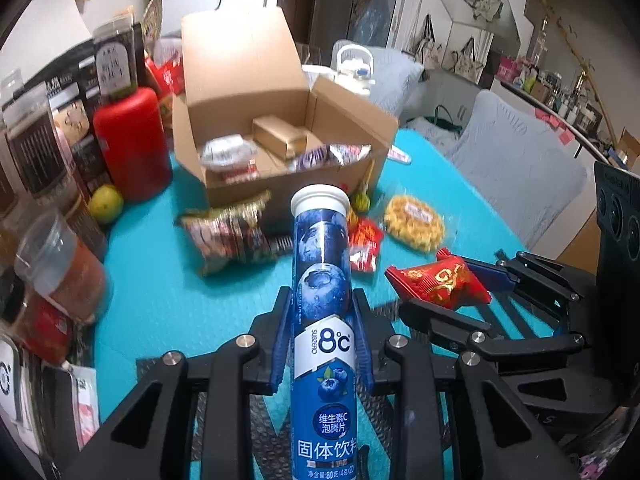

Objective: Organize snacks
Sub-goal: 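Lift and carry the blue tube and red packet over the cardboard box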

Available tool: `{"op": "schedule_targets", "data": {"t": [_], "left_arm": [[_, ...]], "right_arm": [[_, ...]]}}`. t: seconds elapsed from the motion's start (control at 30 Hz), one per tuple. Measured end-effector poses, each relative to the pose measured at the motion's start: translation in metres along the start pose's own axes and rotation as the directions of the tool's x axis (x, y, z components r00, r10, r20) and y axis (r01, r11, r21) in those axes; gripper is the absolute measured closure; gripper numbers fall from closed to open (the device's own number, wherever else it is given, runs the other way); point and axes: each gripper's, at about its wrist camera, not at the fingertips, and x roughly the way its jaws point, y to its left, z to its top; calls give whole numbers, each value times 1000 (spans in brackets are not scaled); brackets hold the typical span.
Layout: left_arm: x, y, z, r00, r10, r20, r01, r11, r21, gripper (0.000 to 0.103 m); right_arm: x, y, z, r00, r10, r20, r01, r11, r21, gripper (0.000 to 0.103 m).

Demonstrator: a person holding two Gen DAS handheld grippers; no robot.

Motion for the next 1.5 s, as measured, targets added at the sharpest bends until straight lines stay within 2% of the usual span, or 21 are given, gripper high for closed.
{"op": "schedule_targets", "data": {"t": [0.27,0.5,0.8,1.0,1.2,1.5], "left_arm": [[-19,2,33,994,20,110,-22,999,24,75],[-31,2,70,977,29,212,-41,998,50,75],[-19,13,118,957,38,286,-56,997,52,75],[2,24,151,950,49,308,-64,997,37,75],[34,41,181,951,74,299,-84,996,21,75],[85,62,212,968,107,227,-109,994,-5,75]], "right_arm": [[-10,-2,39,997,9,80,-6,999,-44,52],[-15,-10,76,990,9,142,2,997,-77,52],[-2,-27,125,980,-1,201,24,994,-110,52],[20,-42,155,976,-26,218,53,991,-123,52],[46,-58,178,975,-43,219,71,990,-122,51],[93,-77,204,985,-42,167,63,991,-121,51]]}}
